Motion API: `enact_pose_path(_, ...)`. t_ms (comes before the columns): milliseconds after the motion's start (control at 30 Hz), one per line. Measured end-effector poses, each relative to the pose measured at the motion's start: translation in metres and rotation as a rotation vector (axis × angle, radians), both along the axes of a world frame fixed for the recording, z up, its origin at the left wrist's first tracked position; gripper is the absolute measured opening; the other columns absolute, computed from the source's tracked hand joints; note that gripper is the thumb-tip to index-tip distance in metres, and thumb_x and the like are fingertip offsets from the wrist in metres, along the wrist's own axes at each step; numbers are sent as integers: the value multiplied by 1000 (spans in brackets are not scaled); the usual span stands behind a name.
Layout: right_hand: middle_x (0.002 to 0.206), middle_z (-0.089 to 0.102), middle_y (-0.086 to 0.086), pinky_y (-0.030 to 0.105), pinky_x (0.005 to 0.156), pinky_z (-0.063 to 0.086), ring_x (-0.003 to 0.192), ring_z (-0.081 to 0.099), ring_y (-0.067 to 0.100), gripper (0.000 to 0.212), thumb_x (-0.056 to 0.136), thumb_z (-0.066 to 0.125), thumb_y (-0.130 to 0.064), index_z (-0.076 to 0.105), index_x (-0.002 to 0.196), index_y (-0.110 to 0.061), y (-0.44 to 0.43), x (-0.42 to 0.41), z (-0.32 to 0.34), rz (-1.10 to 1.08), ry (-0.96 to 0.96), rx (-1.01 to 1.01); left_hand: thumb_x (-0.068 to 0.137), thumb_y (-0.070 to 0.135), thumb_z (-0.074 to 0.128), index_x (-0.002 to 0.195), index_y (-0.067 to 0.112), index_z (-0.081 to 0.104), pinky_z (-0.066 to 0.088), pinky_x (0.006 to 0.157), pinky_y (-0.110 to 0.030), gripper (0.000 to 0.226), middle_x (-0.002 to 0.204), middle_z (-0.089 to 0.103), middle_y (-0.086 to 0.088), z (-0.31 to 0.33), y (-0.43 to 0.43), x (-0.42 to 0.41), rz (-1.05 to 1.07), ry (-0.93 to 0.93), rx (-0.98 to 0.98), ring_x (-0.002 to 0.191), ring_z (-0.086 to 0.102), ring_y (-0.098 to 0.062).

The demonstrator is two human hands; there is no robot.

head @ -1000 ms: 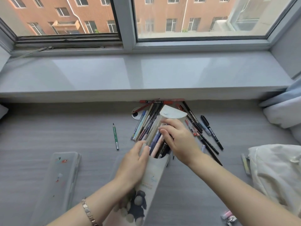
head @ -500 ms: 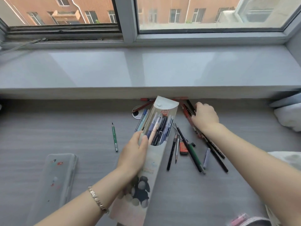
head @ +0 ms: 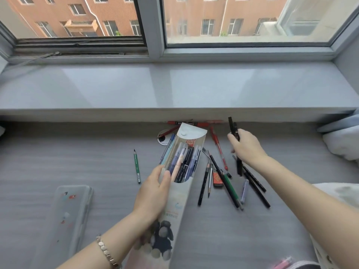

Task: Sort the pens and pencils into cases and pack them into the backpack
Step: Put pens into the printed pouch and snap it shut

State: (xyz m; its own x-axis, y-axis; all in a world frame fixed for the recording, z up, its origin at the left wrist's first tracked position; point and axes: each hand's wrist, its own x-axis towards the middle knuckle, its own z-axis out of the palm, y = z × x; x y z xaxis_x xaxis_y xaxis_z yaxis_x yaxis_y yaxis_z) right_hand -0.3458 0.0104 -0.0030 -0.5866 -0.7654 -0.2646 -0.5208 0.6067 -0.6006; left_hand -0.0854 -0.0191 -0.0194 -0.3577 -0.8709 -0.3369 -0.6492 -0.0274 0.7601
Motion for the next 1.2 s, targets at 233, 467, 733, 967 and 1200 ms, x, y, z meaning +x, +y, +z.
enact_pose_path(233,54,67,-3,13,45,50,49,62,7,13,85,62,-19,63,79,-7,53,60,46,-355,-913,-419,92,40,34,109,31,54,46,89,-39,27,107,66,2,6,26,10,-39,-24,-20,100,58,-22)
enact_pose_path(467,59,59,2,15,41,40,34,46,0,17,82,66,-21,67,72,-7,79,105,37,-153,-529,-250,93,44,35,123,40,46,33,69,-24,33,104,65,7,19,58,20,-98,-80,-124,102,58,-18)
enact_pose_path(733,51,57,-4,32,50,48,43,52,8,25,68,78,-32,62,66,-12,107,132,31,54,-329,-134,94,41,37,123,36,47,35,73,-26,31,113,66,-1,24,76,21,-73,-69,-88,105,58,-23)
enact_pose_path(967,54,63,0,15,39,38,43,54,9,8,83,65,-21,57,83,-22,125,98,31,-285,-510,-420,95,39,37,119,30,51,35,78,-25,30,109,61,7,18,75,28,-44,-39,-33,107,55,-18)
enact_pose_path(1200,61,59,5,24,60,57,68,68,20,24,77,47,16,51,95,0,134,88,37,-506,-1428,-561,94,42,36,128,29,47,39,85,-27,38,125,60,0,15,77,32,-83,-110,-7,114,53,-21)
